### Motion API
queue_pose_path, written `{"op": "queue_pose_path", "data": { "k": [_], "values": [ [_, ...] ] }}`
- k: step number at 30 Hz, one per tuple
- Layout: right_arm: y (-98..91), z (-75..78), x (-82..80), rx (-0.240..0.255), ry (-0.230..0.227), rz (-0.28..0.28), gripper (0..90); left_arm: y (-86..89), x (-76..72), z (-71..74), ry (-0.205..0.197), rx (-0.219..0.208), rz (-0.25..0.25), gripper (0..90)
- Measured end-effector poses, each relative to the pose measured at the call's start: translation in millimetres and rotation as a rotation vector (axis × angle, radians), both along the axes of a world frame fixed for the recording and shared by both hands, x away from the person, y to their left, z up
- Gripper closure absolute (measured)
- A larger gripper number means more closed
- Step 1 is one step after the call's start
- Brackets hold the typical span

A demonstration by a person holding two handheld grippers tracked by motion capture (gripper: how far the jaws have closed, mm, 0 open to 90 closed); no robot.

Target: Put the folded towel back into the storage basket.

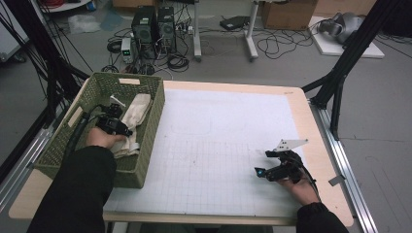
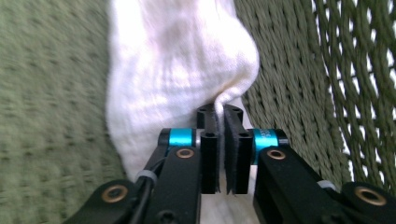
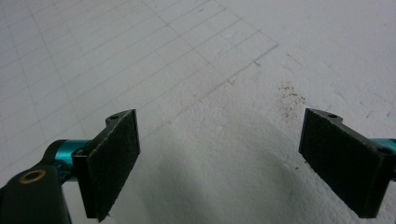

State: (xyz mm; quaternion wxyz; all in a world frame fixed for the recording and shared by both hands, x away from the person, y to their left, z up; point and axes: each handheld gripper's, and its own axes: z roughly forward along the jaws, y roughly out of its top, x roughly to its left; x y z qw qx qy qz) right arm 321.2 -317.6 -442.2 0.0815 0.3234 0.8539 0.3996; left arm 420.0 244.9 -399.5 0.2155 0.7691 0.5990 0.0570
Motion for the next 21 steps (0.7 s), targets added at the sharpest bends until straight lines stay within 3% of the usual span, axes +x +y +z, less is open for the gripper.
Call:
{"op": "queue_pose_path", "data": {
  "k": [6,8,11,14,17,21],
  "values": [
    [-0.2,0.1,-0.1,0.0,0.0,-0.001,11.5,1.7,-6.2,18.8,-0.007,-0.03,-0.011,70.0],
    [0.1,0.3,-0.3,-0.001,-0.003,-0.001,11.5,-0.9,-9.2,23.3,0.018,-0.062,-0.027,64.6],
    [1.2,0.7,-0.8,-0.004,-0.003,0.0,11.5,-5.8,-11.2,19.9,0.063,-0.057,-0.048,64.5],
    [2.6,1.8,-1.2,-0.006,-0.003,0.007,11.5,-12.5,-11.2,8.4,0.12,-0.025,-0.058,64.4],
    [3.0,1.9,-1.3,-0.004,0.0,0.006,11.5,-17.1,-11.1,-0.3,0.142,0.018,-0.061,60.9],
    [2.3,1.4,-0.3,0.0,-0.001,0.008,11.5,-21.4,-13.2,-1.4,0.113,0.081,-0.095,66.1]
  ]
}}
